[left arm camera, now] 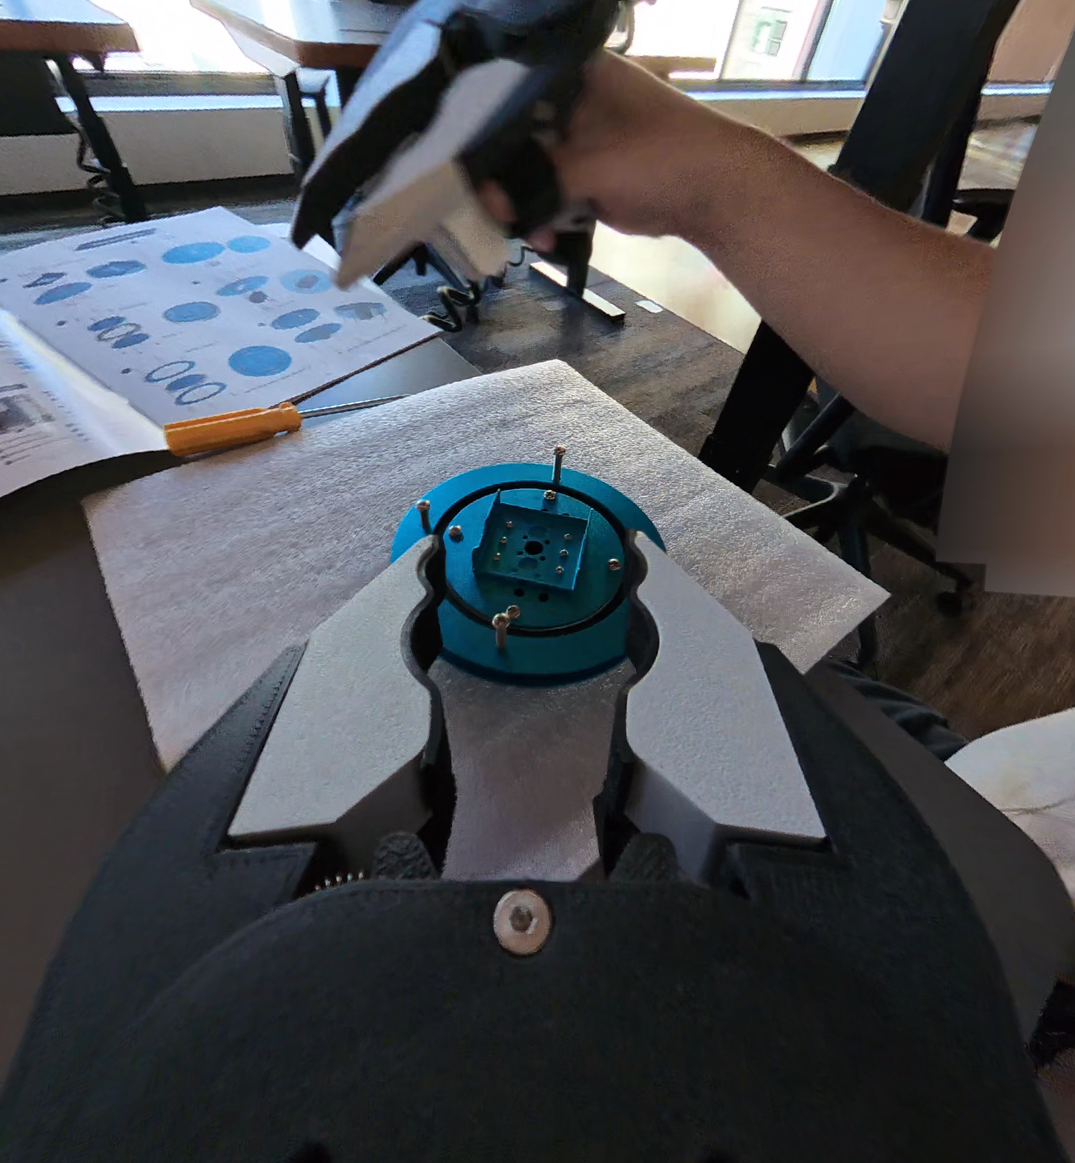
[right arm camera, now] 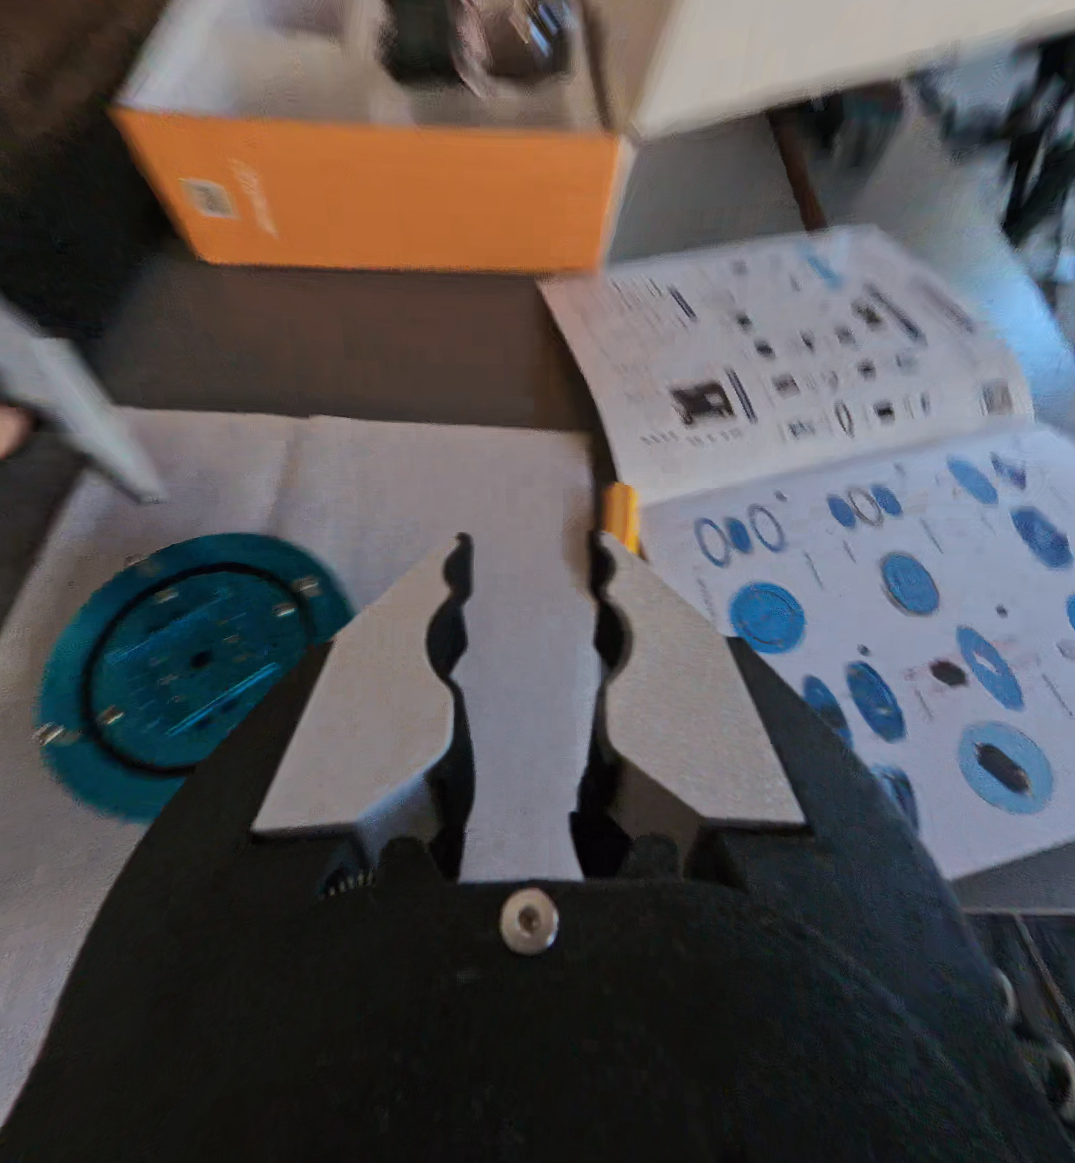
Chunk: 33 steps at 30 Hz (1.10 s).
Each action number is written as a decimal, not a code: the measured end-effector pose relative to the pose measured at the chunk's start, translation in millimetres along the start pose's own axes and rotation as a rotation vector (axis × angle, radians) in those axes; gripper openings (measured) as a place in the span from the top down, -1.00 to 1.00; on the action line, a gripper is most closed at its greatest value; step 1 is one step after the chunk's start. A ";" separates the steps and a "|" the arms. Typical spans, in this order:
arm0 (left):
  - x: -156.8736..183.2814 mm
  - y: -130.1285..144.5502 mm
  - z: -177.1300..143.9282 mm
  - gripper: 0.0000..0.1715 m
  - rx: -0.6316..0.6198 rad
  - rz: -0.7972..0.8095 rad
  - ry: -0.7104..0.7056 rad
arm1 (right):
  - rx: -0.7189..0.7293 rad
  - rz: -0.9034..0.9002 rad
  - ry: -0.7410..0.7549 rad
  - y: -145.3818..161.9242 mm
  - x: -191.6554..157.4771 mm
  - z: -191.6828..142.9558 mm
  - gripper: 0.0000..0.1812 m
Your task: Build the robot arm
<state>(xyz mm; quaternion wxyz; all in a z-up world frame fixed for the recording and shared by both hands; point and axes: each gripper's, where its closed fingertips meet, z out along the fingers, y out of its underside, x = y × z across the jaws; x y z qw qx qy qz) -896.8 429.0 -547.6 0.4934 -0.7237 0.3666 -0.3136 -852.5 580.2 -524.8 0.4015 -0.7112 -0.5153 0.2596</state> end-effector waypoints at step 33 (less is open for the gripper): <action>4.7 -69.4 -31.1 0.60 0.141 0.034 0.240 | 0.459 0.158 -0.187 -103.7 -156.6 -45.1 0.84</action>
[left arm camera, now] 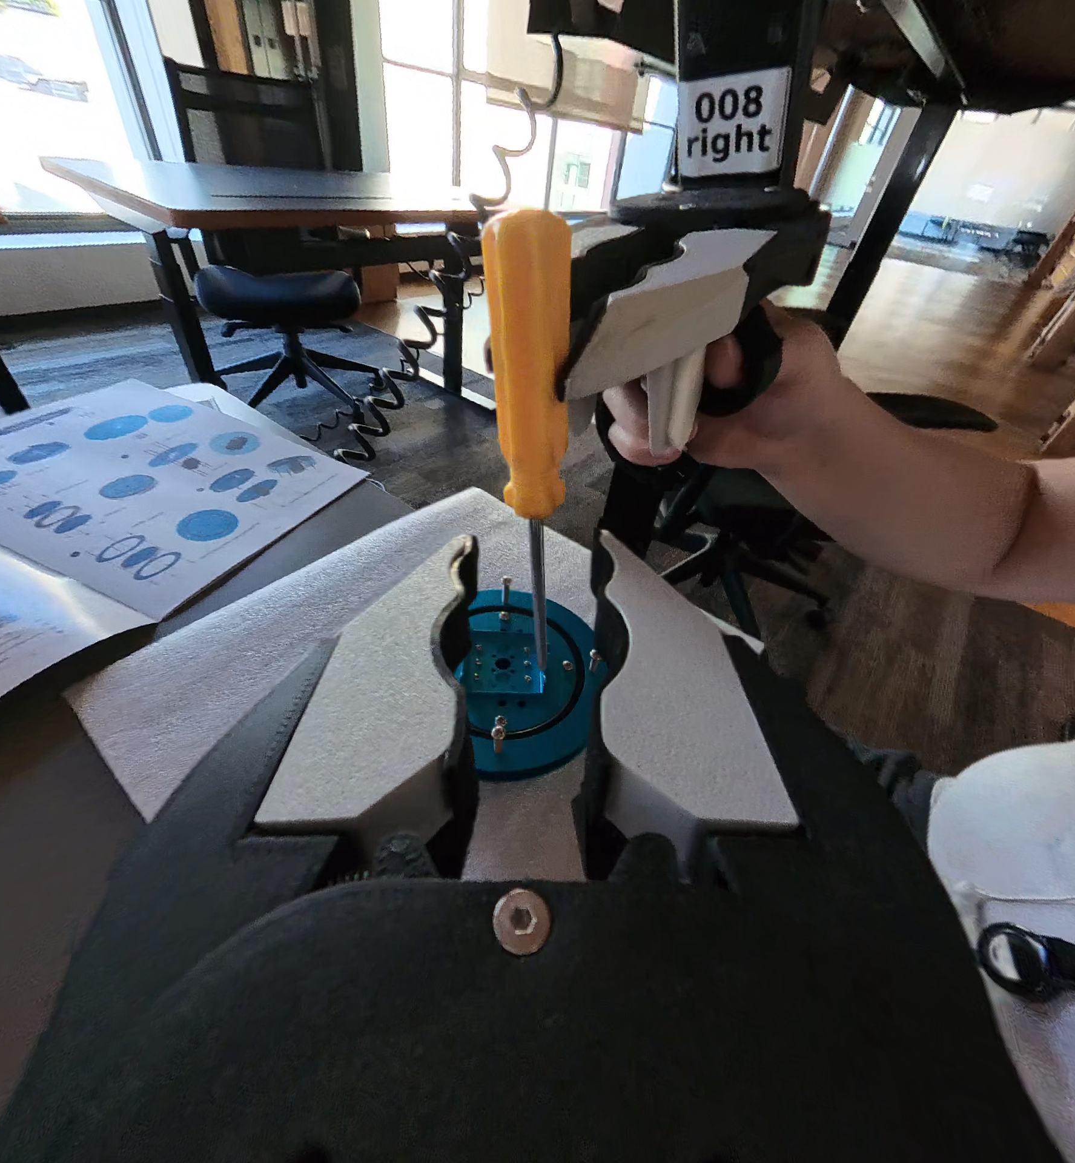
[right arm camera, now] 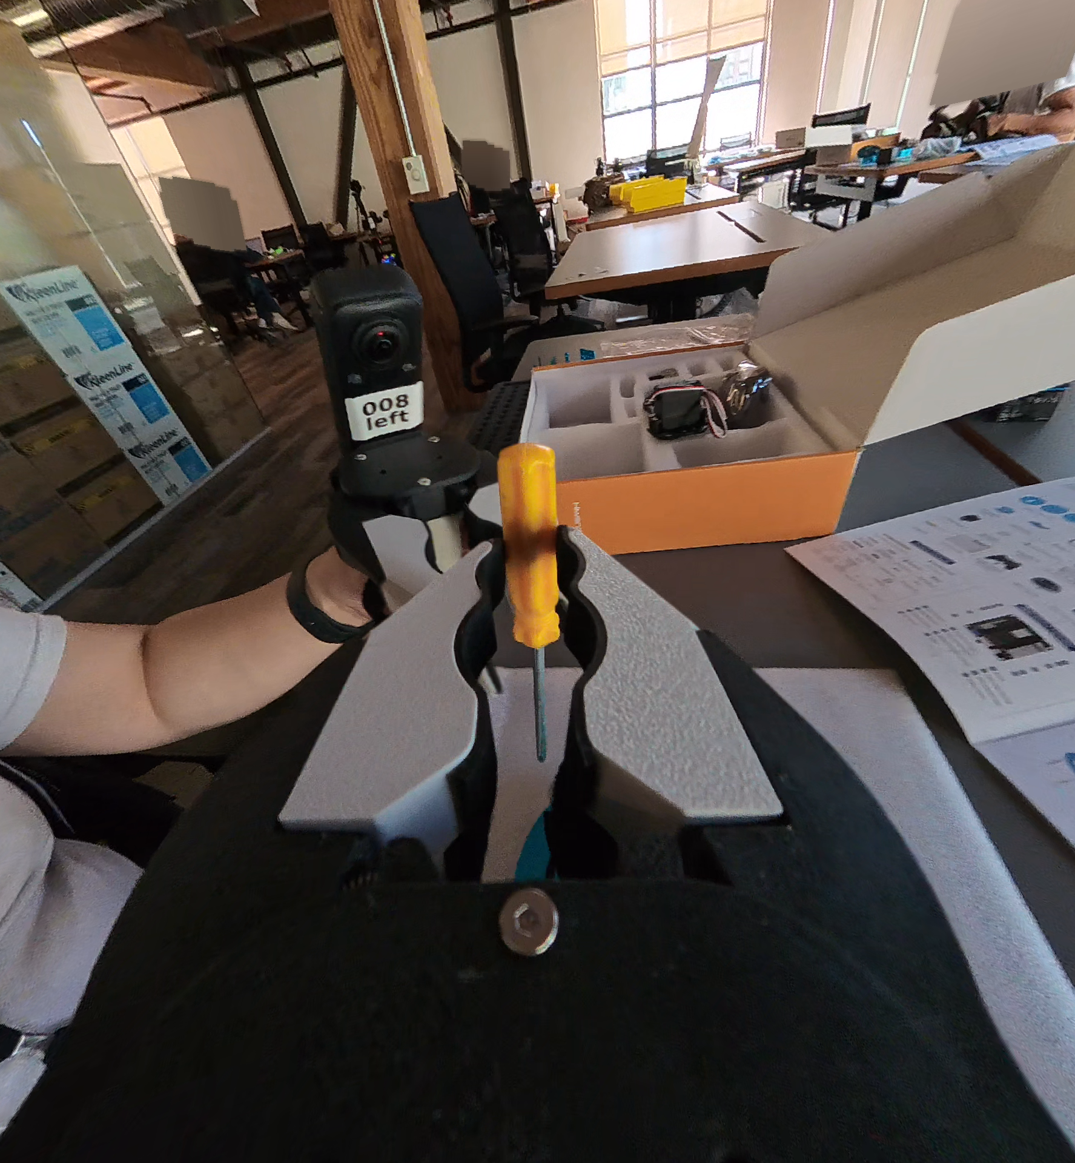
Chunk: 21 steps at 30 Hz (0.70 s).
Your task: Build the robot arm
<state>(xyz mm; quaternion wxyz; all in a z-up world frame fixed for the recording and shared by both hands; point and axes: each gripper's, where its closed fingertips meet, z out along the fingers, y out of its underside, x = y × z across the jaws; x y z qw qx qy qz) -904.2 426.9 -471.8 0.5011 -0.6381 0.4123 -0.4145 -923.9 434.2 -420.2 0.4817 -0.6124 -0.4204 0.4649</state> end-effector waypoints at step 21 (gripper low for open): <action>-10.5 46.0 9.2 0.98 -0.113 0.144 -0.069 | -0.083 -0.011 0.014 21.7 7.4 10.4 0.83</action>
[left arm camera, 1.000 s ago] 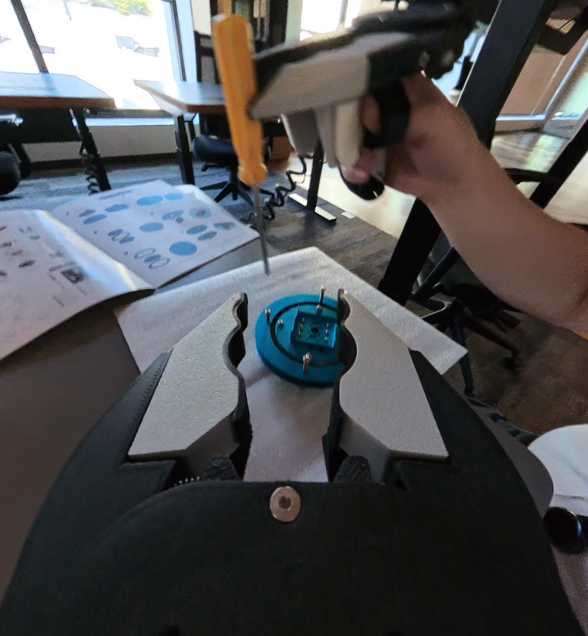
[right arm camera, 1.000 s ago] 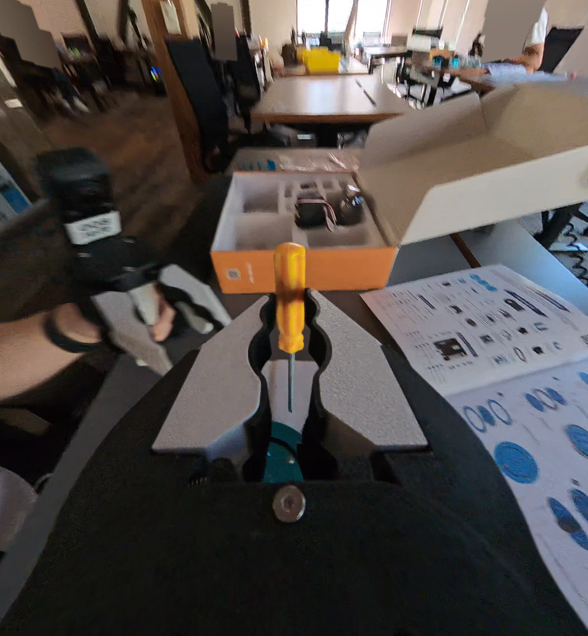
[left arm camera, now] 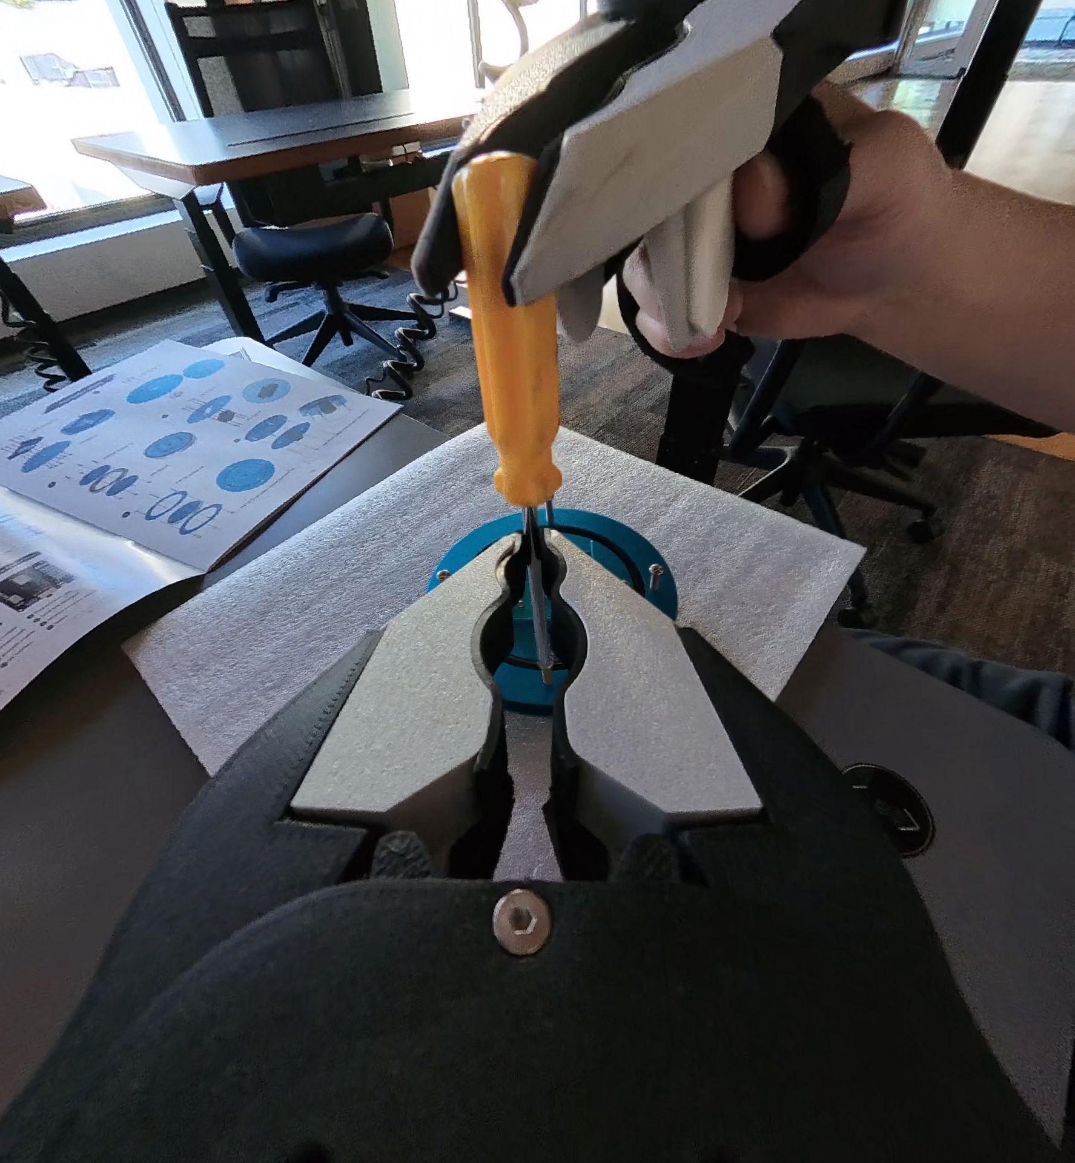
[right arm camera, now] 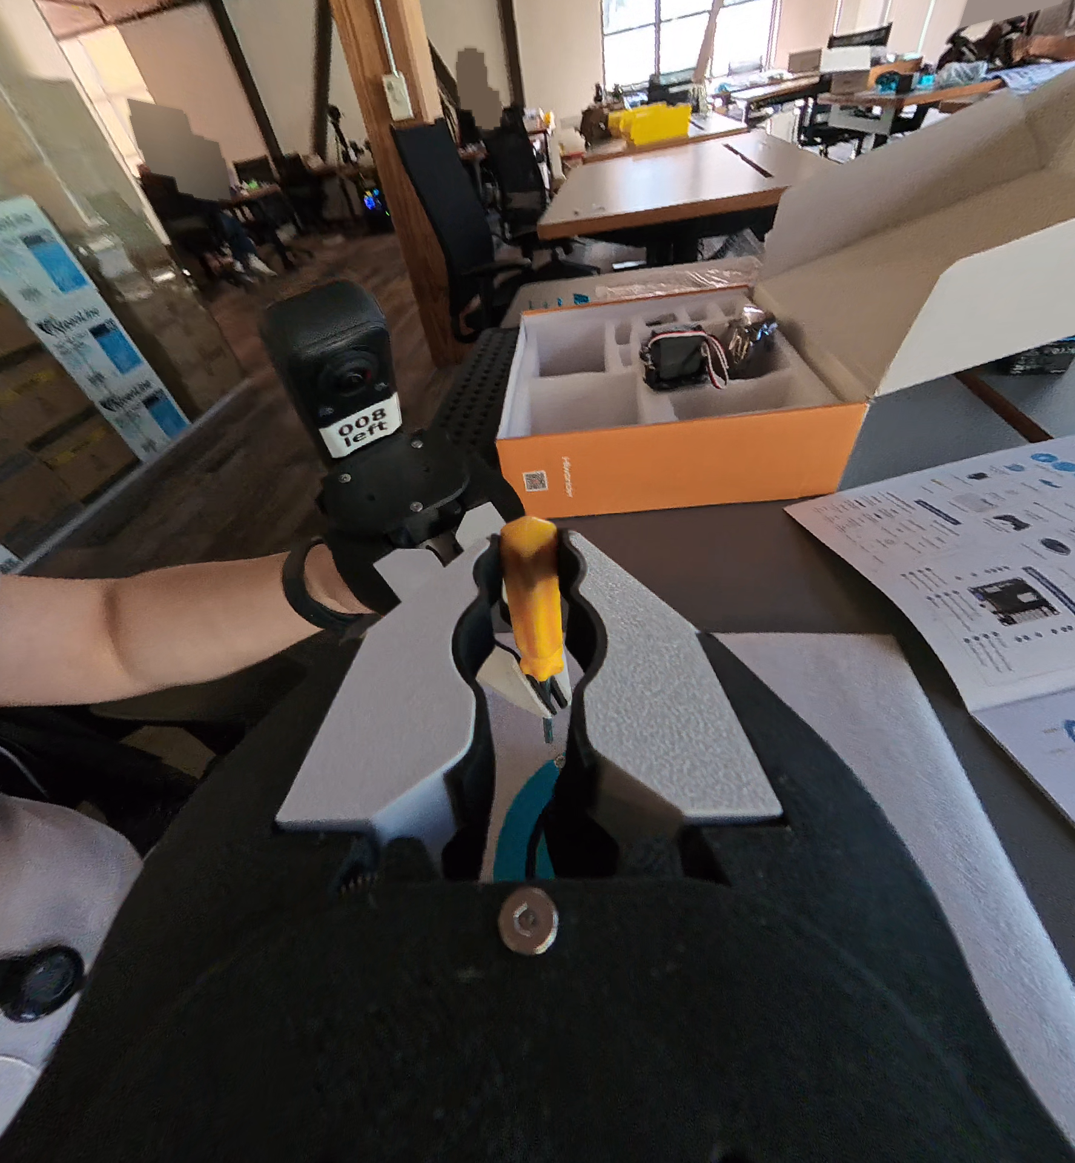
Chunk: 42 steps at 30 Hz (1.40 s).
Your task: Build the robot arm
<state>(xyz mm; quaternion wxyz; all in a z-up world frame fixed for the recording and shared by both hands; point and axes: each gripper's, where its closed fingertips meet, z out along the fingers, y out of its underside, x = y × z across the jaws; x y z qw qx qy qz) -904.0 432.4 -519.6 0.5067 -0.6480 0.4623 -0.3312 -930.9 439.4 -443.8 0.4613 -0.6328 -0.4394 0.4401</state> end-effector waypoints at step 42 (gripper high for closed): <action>-3.1 -6.8 -3.9 0.78 0.122 -0.064 0.028 | -0.137 -0.044 -0.024 9.4 -1.4 5.3 0.83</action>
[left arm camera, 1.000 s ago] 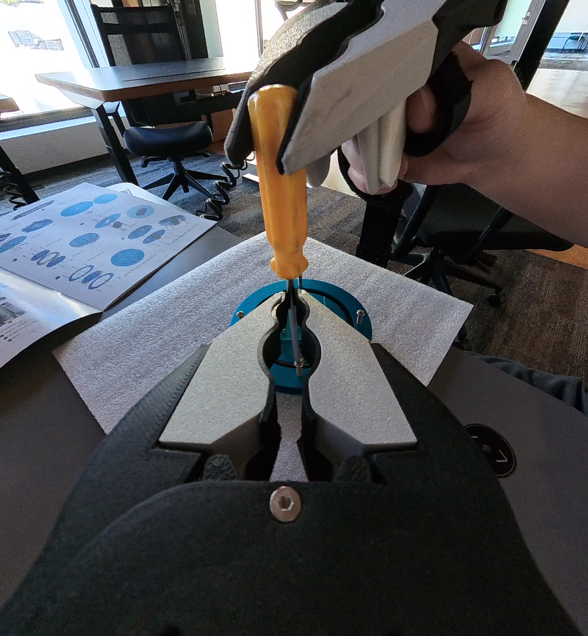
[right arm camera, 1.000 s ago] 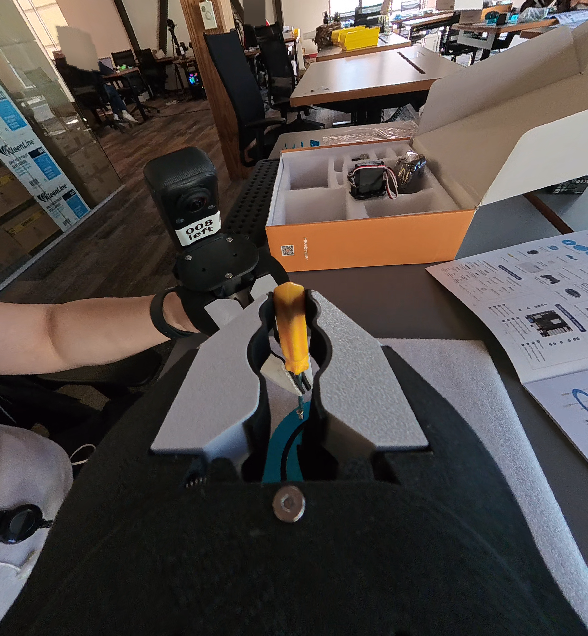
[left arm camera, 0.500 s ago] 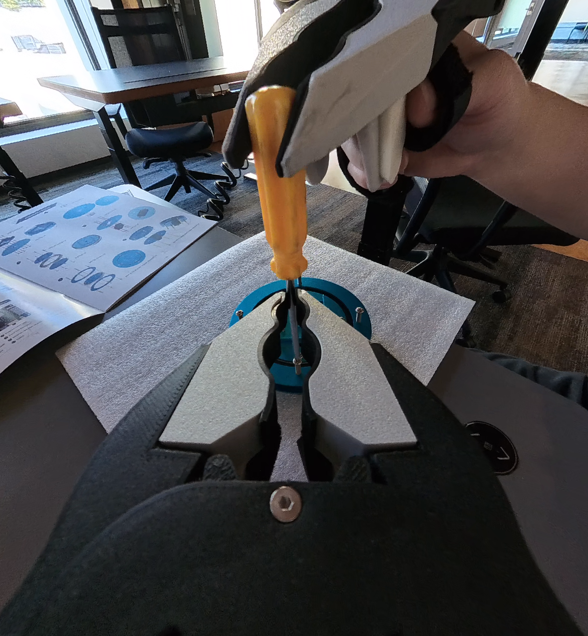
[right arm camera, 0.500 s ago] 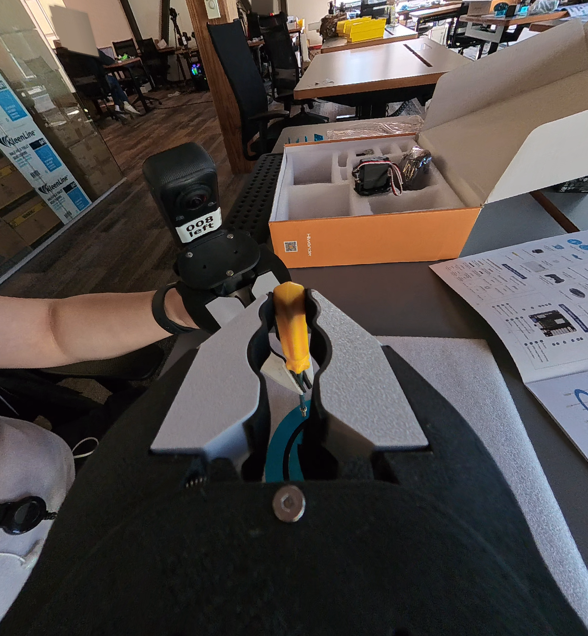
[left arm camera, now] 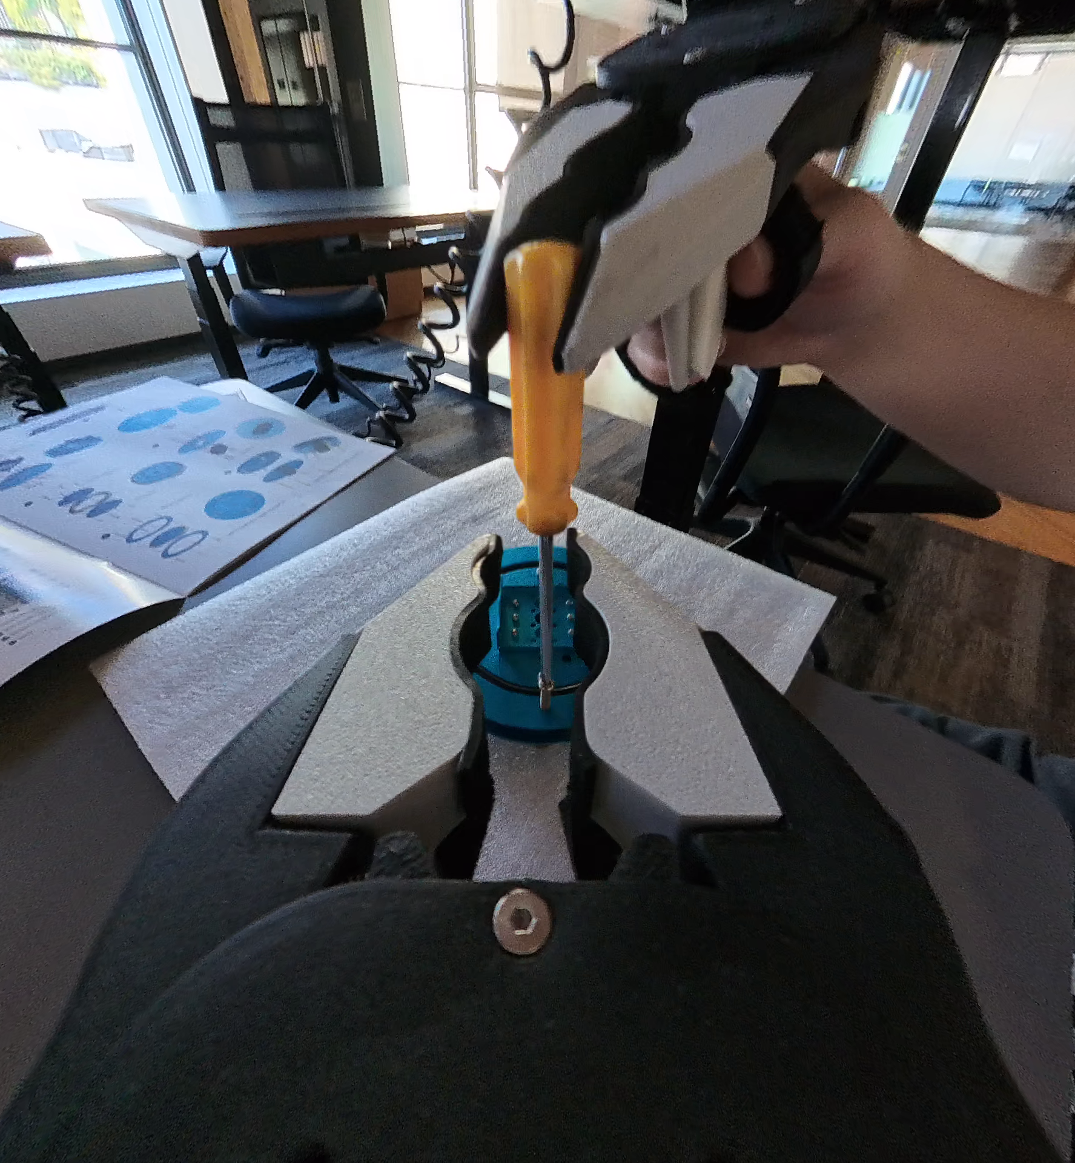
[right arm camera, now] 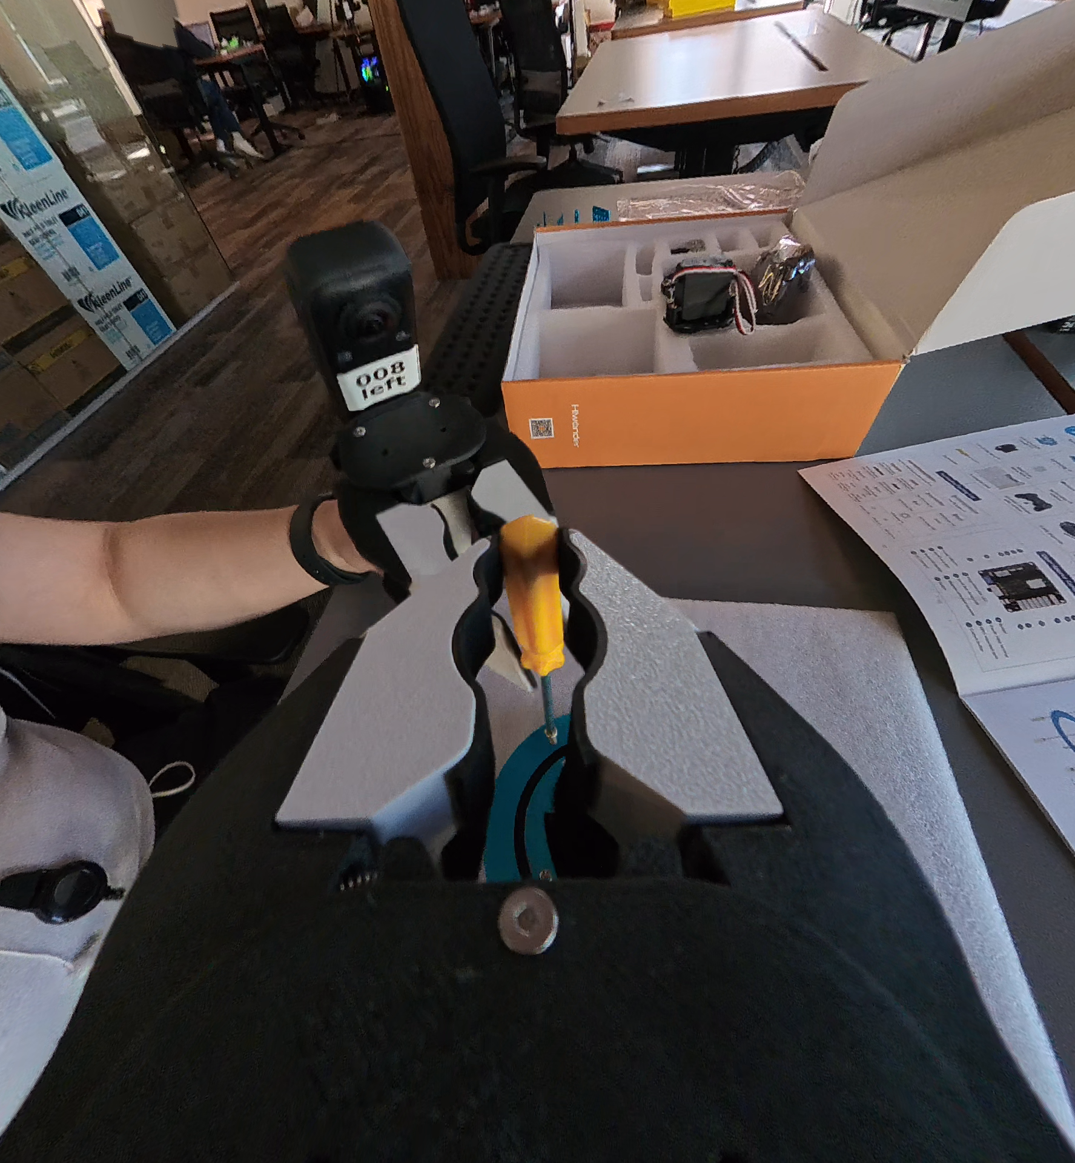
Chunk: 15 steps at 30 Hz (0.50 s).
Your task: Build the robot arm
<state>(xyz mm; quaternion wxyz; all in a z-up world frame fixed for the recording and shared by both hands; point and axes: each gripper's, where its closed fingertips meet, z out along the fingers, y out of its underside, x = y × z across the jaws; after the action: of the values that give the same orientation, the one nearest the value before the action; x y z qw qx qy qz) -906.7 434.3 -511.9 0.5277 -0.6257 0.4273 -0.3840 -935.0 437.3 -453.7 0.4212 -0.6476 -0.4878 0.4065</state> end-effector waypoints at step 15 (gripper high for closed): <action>3.3 -15.5 3.5 0.83 -0.036 0.100 -0.019 | -0.172 -0.125 -0.024 1.3 -6.8 -1.0 0.74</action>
<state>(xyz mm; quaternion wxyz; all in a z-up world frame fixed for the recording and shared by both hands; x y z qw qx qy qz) -900.3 433.5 -497.0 0.5389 -0.6166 0.4600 -0.3432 -935.0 430.4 -453.8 0.3827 -0.6446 -0.5655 0.3438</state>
